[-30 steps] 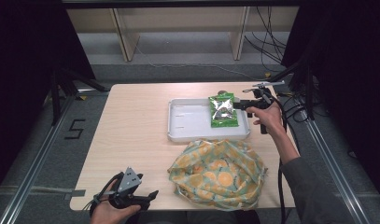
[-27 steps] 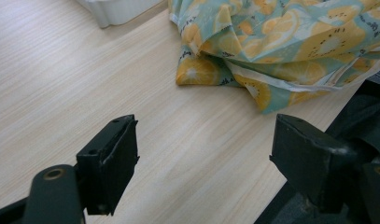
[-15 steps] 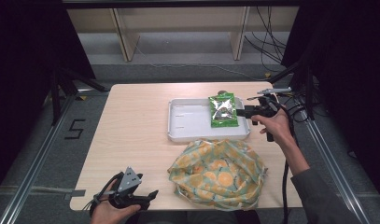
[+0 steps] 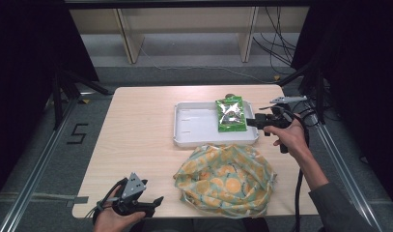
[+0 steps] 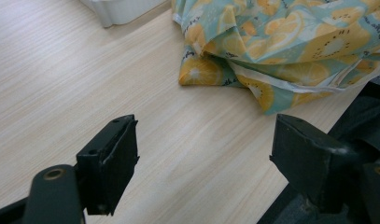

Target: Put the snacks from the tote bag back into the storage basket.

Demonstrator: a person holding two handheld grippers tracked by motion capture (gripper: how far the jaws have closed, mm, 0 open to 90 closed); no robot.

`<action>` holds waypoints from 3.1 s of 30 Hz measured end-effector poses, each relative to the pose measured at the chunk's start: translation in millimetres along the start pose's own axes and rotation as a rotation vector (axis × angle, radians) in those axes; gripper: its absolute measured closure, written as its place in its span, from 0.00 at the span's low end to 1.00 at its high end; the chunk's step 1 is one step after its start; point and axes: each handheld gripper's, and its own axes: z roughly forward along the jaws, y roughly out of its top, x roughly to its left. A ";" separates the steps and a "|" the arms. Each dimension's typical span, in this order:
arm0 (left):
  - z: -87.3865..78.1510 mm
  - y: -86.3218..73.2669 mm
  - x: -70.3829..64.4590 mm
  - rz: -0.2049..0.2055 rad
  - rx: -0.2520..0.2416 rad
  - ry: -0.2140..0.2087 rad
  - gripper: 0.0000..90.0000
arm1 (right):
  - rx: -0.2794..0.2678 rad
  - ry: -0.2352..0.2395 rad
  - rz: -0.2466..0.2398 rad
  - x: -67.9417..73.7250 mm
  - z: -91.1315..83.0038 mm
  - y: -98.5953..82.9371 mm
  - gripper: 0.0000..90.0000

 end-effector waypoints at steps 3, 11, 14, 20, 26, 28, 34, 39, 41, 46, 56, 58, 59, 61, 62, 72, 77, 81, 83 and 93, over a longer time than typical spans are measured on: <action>-0.2 0.0 0.9 0.007 -0.002 0.002 0.25 | 0.005 0.000 0.019 4.0 -3.8 -4.2 0.51; -0.7 0.7 1.8 0.021 -0.004 0.003 0.24 | -0.004 -0.018 -0.016 3.9 -11.4 -14.2 0.49; -0.3 0.1 0.8 0.002 -0.002 0.002 0.24 | 0.001 0.004 0.025 8.1 -12.6 -17.9 0.48; -0.8 0.3 1.7 0.002 0.003 0.012 0.24 | -0.003 0.013 0.015 11.5 -18.7 -24.5 0.47; -1.4 1.2 3.6 0.025 0.006 0.009 0.24 | -0.013 0.032 0.017 14.8 -25.9 -34.8 0.46; -1.9 1.0 4.0 0.026 0.005 0.011 0.24 | -0.020 0.028 0.005 14.7 -27.9 -37.9 0.46; -2.3 1.0 4.2 0.027 0.004 0.013 0.24 | -0.014 0.030 0.026 15.9 -34.5 -47.8 0.46; -2.3 1.0 4.2 0.025 0.004 0.014 0.24 | -0.013 0.024 0.002 11.5 -40.7 -57.5 0.45; -2.3 1.0 4.1 0.024 0.003 0.011 0.24 | -0.025 0.025 0.020 11.5 -42.2 -61.6 0.44; -2.3 1.2 4.0 0.027 0.002 0.010 0.24 | -0.021 0.036 0.051 10.1 -53.0 -71.9 0.44; -2.4 1.3 4.0 0.020 -0.005 0.013 0.24 | -0.034 0.010 0.071 11.7 -64.7 -89.2 0.42; -2.7 1.4 4.2 0.010 -0.011 -0.004 0.24 | -0.039 -0.003 0.022 8.7 -66.7 -91.9 0.42; -2.8 1.3 4.8 0.004 -0.018 -0.015 0.24 | -0.024 0.002 0.060 10.8 -67.7 -94.0 0.42; -3.1 1.1 3.8 -0.020 -0.018 -0.012 0.24 | -0.037 0.006 0.054 10.0 -68.9 -96.8 0.42; -3.6 1.4 4.4 -0.009 -0.015 -0.008 0.24 | -0.030 0.003 0.061 10.5 -71.6 -97.8 0.41; -4.6 1.7 5.6 0.003 -0.007 0.000 0.24 | -0.029 -0.024 0.058 14.2 -80.1 -111.5 0.40; -4.4 1.6 5.3 0.001 -0.006 0.000 0.24 | -0.019 -0.035 0.055 16.3 -83.3 -120.6 0.39; -4.5 1.7 5.8 0.004 -0.007 0.002 0.24 | -0.001 -0.043 0.060 16.3 -87.7 -125.8 0.39; -3.9 1.4 5.9 0.000 -0.016 0.001 0.24 | -0.007 -0.040 0.049 15.2 -88.3 -127.9 0.38; -3.2 0.9 6.1 0.000 -0.020 -0.002 0.24 | 0.054 -0.078 0.062 18.3 -92.1 -140.4 0.33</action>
